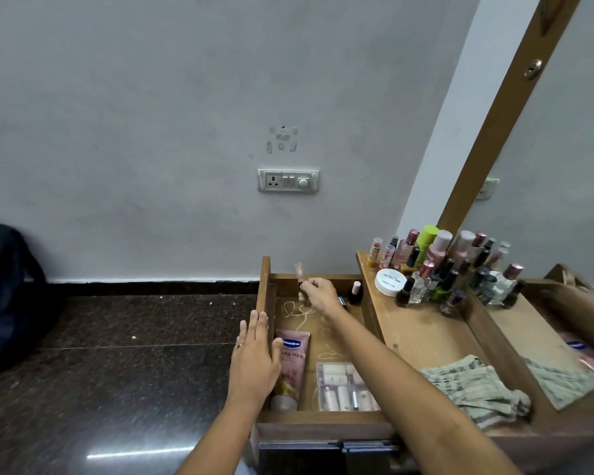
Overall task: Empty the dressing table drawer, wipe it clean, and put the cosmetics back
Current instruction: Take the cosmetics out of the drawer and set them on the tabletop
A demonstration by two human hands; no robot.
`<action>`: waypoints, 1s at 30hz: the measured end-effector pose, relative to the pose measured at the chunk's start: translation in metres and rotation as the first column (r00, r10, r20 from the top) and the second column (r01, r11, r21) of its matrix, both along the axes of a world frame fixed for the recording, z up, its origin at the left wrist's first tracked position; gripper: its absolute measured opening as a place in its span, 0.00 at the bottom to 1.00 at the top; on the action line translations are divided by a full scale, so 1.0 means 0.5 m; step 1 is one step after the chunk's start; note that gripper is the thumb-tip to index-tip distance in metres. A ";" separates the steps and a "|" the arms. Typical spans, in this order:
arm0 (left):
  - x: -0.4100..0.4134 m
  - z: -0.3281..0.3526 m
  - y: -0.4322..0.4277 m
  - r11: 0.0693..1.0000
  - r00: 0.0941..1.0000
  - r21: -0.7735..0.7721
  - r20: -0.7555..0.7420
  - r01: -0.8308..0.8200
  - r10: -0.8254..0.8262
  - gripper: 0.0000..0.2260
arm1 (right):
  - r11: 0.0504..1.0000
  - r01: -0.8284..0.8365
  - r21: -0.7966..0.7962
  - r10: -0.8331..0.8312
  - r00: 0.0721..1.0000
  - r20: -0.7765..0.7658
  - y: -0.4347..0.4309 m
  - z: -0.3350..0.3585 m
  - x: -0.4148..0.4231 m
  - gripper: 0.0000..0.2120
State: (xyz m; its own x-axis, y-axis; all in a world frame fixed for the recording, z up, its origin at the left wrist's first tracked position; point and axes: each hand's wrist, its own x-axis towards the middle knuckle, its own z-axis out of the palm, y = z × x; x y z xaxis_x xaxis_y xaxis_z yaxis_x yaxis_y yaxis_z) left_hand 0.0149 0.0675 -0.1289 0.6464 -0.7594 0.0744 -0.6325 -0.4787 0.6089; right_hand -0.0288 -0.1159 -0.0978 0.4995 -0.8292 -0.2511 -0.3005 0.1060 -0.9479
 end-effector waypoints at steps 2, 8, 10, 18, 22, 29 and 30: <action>0.000 0.000 0.000 1.000 1.000 0.007 -0.001 0.002 -0.002 0.28 | 0.972 -0.035 0.233 -0.047 0.941 0.335 0.007 0.047 -0.023 0.05; 0.003 0.002 0.009 1.000 1.000 0.015 -0.001 0.003 -0.003 0.28 | 0.915 -0.208 0.346 -0.066 0.769 0.635 0.007 0.153 -0.090 0.11; 0.008 -0.005 0.011 0.999 1.000 0.031 0.003 -0.009 0.009 0.28 | 0.939 -0.177 0.293 -0.037 0.798 0.601 0.000 0.176 -0.105 0.12; -0.003 0.004 0.001 0.999 1.000 0.040 0.017 0.006 -0.007 0.28 | 0.982 0.011 -0.189 0.049 0.950 0.309 -0.073 0.275 -0.227 0.20; 0.000 -0.001 0.005 1.000 1.000 0.029 0.018 -0.002 0.002 0.28 | 0.937 0.004 -0.349 0.033 0.994 0.100 -0.122 0.278 -0.258 0.06; 0.000 -0.003 0.003 1.000 1.000 0.031 0.018 -0.002 0.001 0.28 | 0.783 -0.059 -0.620 -0.179 0.932 -0.314 -0.177 0.293 -0.284 0.07; 0.000 -0.002 0.003 1.000 1.000 0.029 0.018 -0.001 0.000 0.28 | 0.741 -0.100 -0.664 -0.200 0.911 -0.361 -0.184 0.294 -0.286 0.06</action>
State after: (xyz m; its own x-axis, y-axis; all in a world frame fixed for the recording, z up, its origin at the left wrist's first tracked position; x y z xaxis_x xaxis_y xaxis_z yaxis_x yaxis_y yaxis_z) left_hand 0.0148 0.0691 -0.1301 0.6457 -0.7609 0.0640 -0.6426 -0.4962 0.5838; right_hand -0.1716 -0.2076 0.0491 0.4374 -0.8753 0.2064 -0.6637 -0.4690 -0.5827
